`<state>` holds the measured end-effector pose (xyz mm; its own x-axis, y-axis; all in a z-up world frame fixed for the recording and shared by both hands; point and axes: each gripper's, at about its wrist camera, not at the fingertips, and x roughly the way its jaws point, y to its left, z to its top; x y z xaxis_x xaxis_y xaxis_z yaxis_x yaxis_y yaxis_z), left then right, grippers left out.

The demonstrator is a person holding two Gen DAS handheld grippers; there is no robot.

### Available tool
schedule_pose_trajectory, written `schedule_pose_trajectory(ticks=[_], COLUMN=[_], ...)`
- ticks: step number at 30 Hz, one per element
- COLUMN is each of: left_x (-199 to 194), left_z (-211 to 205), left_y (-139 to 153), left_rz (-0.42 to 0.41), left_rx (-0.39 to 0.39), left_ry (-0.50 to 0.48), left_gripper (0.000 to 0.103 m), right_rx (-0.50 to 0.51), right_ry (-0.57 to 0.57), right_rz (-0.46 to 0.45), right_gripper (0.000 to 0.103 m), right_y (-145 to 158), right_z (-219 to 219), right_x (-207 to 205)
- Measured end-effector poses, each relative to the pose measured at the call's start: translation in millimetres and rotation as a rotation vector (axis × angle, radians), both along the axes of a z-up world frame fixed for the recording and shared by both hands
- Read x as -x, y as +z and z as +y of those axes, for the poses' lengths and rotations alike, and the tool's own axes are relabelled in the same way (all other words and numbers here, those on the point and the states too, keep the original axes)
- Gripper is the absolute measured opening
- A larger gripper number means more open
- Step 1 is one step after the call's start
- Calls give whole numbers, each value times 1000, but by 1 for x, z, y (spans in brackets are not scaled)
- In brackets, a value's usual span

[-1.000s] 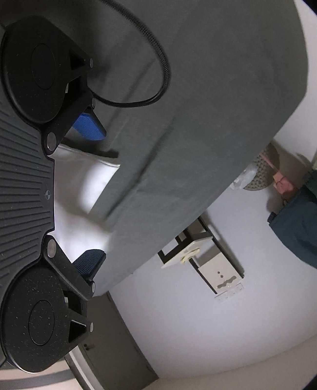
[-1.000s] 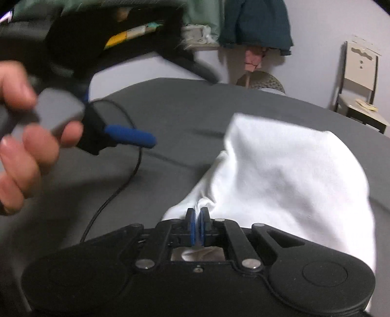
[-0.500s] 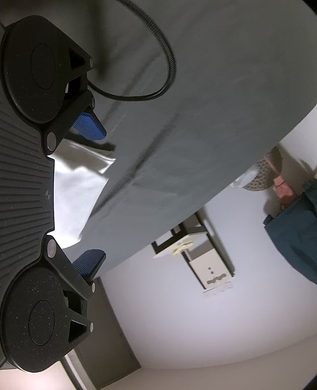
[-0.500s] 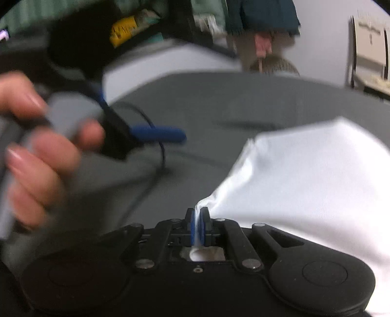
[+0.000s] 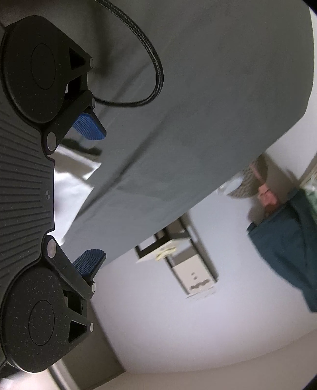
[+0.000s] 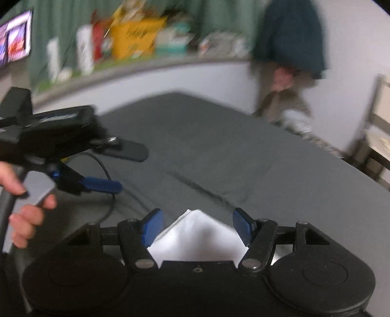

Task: Fold clothes

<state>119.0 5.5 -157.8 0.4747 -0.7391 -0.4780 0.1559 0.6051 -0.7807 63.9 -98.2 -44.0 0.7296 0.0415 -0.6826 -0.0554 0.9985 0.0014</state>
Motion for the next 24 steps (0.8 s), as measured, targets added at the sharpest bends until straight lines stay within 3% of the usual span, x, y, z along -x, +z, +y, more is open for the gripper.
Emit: schedule_pose_trajectory(ticks=[7,9,12,15,17,21,24], left_x=[-9,-11,-7,-7,-5,1,5], left_z=[-6,-9,-5,-5,-5,-2,1], left_y=[-9,-9,-8,-10,-10,-7,-4], left_rz=[7,2,1,19,28,25,18], left_rx=[-42,-33,-1,3,9,4,-5], left_ry=[-43,-57,-53,-30,-30,-29,-26], left_gripper=[97,97,97,97,97,97,97], right_rx=[-38,-39,134,476,642,754,775], right_ry=[153,199,270,310,363,318,251], right_rz=[239,284,168,46,32,-43,-80], right_gripper=[63,67,68,67,65,65,61], right_y=[22,27,0,-49,-79,-108,-112], right_z=[-22,-23,19,72,98,130,125], right_x=[-22,-20,47,105,131,144,140])
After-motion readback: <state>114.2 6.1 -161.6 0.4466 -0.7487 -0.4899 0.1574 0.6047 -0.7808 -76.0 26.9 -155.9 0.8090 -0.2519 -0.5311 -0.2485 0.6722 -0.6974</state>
